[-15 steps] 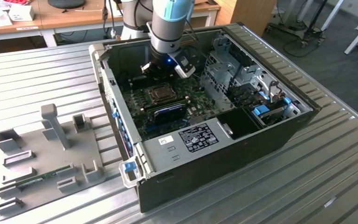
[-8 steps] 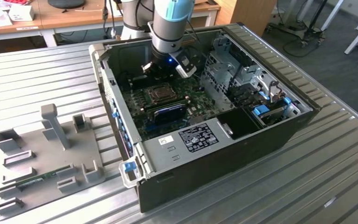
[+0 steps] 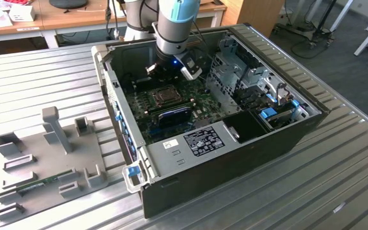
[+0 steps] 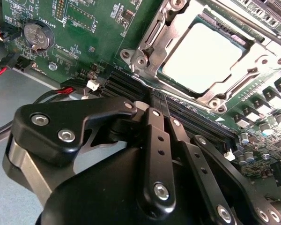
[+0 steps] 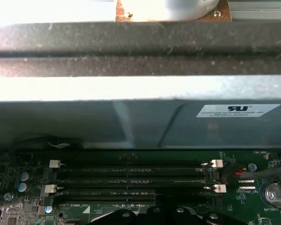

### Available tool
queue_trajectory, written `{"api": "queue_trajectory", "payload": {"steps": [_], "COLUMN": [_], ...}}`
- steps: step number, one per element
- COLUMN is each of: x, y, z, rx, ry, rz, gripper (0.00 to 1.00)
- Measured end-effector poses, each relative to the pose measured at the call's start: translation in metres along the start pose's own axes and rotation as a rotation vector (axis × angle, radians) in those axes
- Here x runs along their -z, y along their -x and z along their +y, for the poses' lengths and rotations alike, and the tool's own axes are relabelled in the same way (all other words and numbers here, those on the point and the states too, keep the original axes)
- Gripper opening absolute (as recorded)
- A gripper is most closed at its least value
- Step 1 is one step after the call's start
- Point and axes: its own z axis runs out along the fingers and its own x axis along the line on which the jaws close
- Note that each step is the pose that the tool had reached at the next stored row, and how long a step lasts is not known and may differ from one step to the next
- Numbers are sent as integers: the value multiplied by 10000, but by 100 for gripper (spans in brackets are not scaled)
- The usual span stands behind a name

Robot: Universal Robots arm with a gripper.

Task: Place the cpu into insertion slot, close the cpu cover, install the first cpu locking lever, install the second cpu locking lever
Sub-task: 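Install the first cpu locking lever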

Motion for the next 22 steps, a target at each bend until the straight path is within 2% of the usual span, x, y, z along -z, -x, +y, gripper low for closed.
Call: {"api": "queue_trajectory", "payload": {"steps": [10,22], "x": [-6,-24], "y": [0,-1], "z": [-13,-19], "rx": [-1,-9], "ry": [11,130], "rz": [0,1], "gripper": [10,10]}}
